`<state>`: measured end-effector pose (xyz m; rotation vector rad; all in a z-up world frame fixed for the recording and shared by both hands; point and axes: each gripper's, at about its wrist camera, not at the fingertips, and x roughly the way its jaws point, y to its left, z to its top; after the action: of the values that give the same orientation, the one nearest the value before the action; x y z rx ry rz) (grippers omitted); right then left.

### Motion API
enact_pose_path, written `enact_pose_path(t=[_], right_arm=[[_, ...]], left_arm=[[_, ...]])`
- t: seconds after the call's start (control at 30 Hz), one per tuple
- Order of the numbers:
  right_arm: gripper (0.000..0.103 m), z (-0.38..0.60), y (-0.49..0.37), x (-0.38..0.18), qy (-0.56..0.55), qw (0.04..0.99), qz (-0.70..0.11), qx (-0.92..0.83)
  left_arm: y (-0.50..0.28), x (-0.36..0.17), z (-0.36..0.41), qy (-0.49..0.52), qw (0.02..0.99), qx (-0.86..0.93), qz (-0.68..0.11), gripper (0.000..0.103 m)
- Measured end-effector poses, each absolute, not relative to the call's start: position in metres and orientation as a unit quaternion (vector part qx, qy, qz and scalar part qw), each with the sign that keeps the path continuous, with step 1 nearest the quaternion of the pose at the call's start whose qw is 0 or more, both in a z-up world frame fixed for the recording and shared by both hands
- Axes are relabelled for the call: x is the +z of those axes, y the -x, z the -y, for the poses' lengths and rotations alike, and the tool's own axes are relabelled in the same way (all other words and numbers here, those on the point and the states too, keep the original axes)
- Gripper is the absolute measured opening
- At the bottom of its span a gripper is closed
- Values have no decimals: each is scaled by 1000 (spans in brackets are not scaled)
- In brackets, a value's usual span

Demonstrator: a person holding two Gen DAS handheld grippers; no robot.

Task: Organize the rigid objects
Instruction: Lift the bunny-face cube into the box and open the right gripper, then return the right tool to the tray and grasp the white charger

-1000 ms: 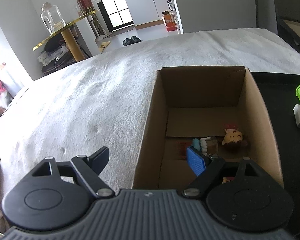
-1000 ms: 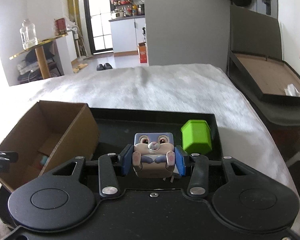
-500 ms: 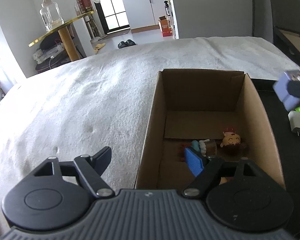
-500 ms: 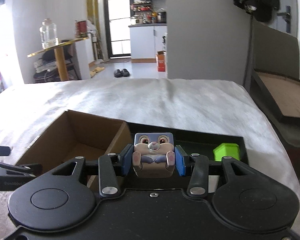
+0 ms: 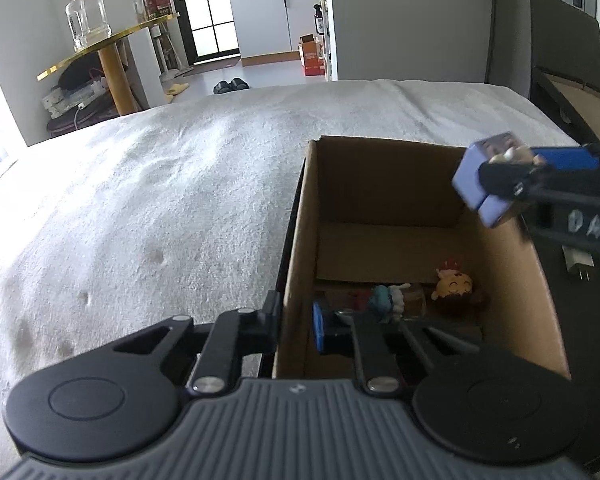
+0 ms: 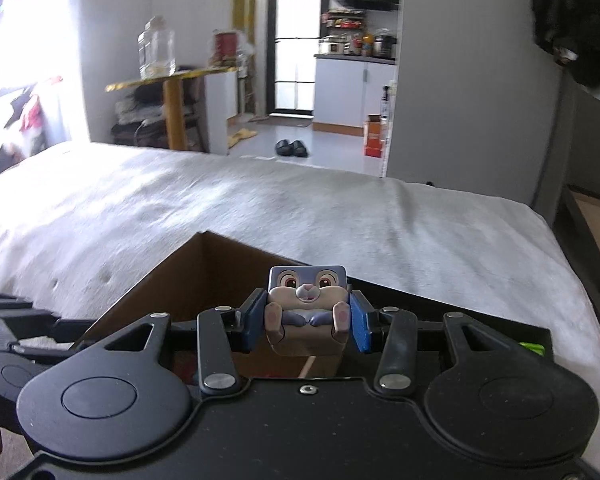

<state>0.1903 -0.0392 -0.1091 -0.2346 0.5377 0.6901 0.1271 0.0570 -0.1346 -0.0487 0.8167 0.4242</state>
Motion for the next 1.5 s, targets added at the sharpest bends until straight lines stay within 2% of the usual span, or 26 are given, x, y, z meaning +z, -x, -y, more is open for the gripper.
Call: enact_pose_path(t=[0.07,0.53,0.6,0.63,0.93,1.0,1.07,1.1,1.17,1.23,1.5], right_arm=[[43,32,-188,-113,124,893,-265,342],[43,8,-180,-135,189,881,-287,324],[44,7,-175,-133,204,887,-270,315],[50,7,-174,-131,209,889,-267,309],[53,45,-177,-120,142,904,-287,282],[55,56,-178,-117,134,908,-283,278],[62,66,-179,-115,130,910,-281,274],[65,72,-179,-115,128,913,-280,269],[81,83,-179,-114,124,917,-277,259],[85,90,-180,-115,123,920,-275,250],[86,123,-189,-125,87,926,-293,222]], left_arm=[[-126,-135,-59,26,896,206,-392,11],[-124,-134,-64,43,898,201,-390,10],[-125,-134,-64,46,896,203,-391,10],[-126,-133,-63,46,896,205,-391,10],[-130,-133,-57,35,886,219,-408,15],[-133,-133,-57,36,880,225,-417,20],[-134,-132,-54,33,878,231,-419,43],[-134,-131,-52,28,878,234,-416,48],[-134,-127,-47,15,880,238,-410,61],[-134,-125,-43,5,880,243,-407,68],[-140,-122,-27,-22,876,249,-413,74]])
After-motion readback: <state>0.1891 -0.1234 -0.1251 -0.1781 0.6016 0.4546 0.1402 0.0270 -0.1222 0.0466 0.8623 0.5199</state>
